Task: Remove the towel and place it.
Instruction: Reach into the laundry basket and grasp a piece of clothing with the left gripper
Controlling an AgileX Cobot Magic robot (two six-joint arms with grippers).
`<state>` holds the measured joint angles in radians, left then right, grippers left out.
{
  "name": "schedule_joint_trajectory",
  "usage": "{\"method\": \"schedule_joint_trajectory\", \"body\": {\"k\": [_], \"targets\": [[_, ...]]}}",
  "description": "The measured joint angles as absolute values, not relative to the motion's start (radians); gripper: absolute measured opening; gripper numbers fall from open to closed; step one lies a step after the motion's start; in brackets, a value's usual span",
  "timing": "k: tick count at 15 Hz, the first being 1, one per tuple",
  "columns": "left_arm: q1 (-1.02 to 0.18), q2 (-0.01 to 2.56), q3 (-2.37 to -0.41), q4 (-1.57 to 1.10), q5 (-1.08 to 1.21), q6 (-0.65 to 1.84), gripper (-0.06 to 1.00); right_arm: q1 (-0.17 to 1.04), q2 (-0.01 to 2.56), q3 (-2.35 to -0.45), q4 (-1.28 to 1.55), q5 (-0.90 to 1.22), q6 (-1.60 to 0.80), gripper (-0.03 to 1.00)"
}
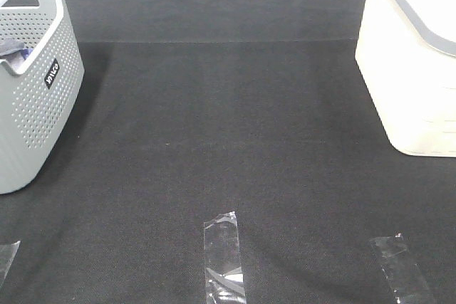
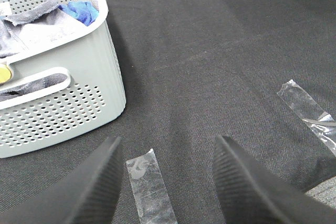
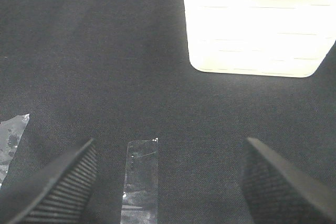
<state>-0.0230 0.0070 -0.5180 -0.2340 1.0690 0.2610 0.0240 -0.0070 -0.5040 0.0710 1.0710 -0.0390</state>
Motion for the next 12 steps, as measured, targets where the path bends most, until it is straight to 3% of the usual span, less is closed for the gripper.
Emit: {"method": "schedule_joint_trajectory", "body": {"k": [2,5,9,12], "targets": [[-0.023,0.025,-0.525,-0.193,1.033,0.242,0.51,0.024,-0.007,-0.504,0.071,1.071,-0.039,0.71],[-0.023,0.116,-0.542,-0.128,0.782,0.234,0.51,0.024,-0.007,-0.504,0.071,1.071,-0.039,0.71],[-0.023,0.464,-0.544,-0.106,0.347,0.232,0.51,0.024,-0.007,-0.504,0.071,1.071,-0.039,0.71],[-0.023,0.787,-0.627,-0.083,0.245,0.228,0.51,0.024,-0.007,-0.504,0.071,1.071,-0.039,0.71]]}}
